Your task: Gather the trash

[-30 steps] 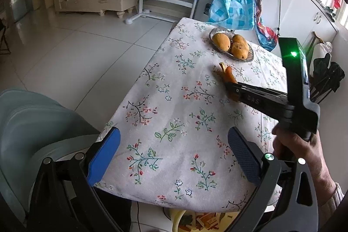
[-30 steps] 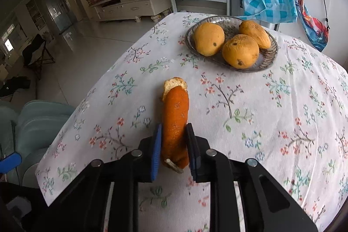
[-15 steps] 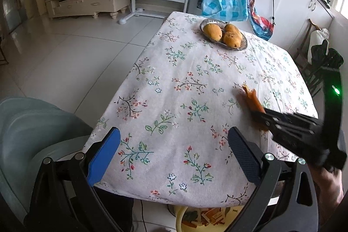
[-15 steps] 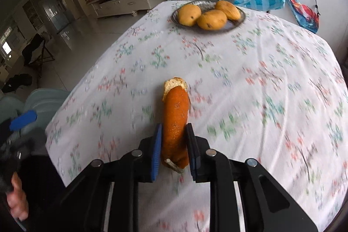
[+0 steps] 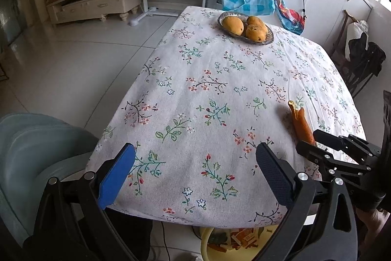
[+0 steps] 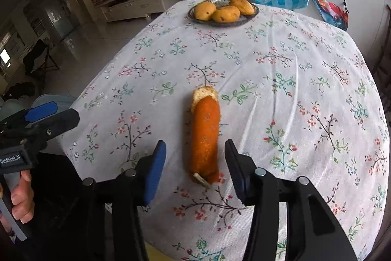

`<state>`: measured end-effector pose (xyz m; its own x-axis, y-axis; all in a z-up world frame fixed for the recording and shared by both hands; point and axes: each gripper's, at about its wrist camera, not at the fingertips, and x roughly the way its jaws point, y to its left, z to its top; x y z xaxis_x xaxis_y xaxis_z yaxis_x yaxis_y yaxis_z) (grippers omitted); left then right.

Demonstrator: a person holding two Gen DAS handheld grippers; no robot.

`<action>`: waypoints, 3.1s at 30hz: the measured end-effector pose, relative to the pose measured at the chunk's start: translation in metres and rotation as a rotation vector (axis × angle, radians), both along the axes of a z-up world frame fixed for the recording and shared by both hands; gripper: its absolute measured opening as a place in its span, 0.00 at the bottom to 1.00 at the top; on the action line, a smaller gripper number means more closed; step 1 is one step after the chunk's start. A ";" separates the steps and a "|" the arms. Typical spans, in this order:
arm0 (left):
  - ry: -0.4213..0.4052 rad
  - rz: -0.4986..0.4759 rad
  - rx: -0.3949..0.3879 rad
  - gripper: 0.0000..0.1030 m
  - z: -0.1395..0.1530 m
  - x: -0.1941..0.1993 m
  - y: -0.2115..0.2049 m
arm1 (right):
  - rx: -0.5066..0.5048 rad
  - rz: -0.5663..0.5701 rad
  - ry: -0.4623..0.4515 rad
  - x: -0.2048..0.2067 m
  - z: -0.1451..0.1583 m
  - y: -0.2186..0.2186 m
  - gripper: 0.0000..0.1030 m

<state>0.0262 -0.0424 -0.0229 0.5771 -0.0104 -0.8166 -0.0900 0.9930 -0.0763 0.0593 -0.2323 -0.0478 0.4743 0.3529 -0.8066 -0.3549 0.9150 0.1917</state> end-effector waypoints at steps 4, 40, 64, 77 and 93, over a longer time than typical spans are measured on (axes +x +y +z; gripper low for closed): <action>0.000 -0.003 0.002 0.93 0.000 0.001 -0.001 | 0.005 -0.004 -0.008 0.002 -0.003 0.002 0.48; -0.082 -0.031 0.040 0.93 0.016 -0.015 -0.006 | -0.094 0.084 -0.081 -0.073 0.023 0.009 0.22; -0.216 -0.078 0.042 0.93 0.039 -0.082 -0.022 | -0.018 0.071 0.074 -0.159 -0.003 -0.014 0.50; -0.306 -0.109 0.077 0.93 0.057 -0.093 -0.043 | -0.135 -0.272 -0.395 -0.157 0.058 -0.049 0.88; -0.386 -0.169 0.084 0.93 0.069 -0.100 -0.061 | -0.213 -0.392 -0.586 -0.154 0.063 -0.052 0.93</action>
